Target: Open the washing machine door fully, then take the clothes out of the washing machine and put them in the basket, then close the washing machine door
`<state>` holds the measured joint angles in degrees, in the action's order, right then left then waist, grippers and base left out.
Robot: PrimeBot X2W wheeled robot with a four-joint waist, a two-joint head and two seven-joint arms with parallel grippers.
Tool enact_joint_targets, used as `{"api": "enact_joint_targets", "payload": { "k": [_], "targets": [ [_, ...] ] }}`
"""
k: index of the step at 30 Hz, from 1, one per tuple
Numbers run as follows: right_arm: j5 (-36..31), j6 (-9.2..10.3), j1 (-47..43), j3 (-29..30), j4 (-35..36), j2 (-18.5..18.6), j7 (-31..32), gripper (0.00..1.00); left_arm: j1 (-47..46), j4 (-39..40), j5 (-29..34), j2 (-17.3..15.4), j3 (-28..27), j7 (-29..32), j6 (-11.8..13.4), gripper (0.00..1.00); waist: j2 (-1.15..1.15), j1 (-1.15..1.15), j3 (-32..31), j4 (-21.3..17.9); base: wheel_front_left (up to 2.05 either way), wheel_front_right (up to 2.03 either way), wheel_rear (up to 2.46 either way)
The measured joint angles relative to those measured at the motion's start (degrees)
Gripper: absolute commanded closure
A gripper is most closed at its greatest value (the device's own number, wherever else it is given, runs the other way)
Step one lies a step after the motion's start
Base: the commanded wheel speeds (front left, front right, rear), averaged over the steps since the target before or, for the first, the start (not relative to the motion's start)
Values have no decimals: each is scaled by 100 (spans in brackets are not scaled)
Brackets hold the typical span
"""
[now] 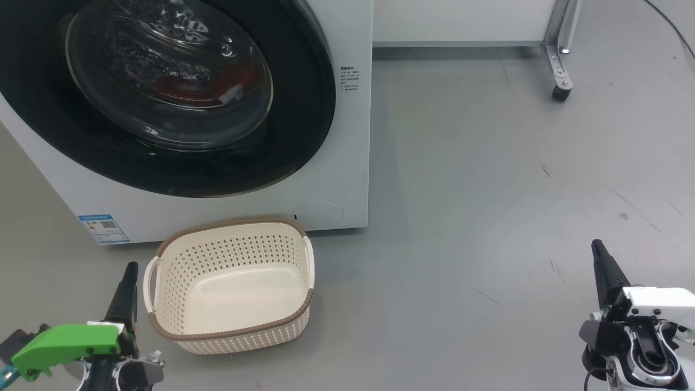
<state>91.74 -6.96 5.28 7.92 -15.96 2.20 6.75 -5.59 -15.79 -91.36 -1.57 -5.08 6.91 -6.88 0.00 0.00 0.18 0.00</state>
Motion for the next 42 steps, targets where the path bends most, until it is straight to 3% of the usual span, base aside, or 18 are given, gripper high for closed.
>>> {"api": "enact_joint_targets", "payload": {
  "k": [28,29,42],
  "targets": [
    [0,0,0,0,0,0,0,100,1,0,0,0,0,0,0,100,0,0,0,0,0,0,0],
    [-1,3,-3,1,-34,-10,0,0,2,-36,3,11,-3,1,3,0,0,0,0,0,0,0,0],
    [-66,5,-289,-42,-356,-167,-9,0,248,-377,19,171,57,-33,10,0,0,0,11,2,0,0,0]
  ]
}}
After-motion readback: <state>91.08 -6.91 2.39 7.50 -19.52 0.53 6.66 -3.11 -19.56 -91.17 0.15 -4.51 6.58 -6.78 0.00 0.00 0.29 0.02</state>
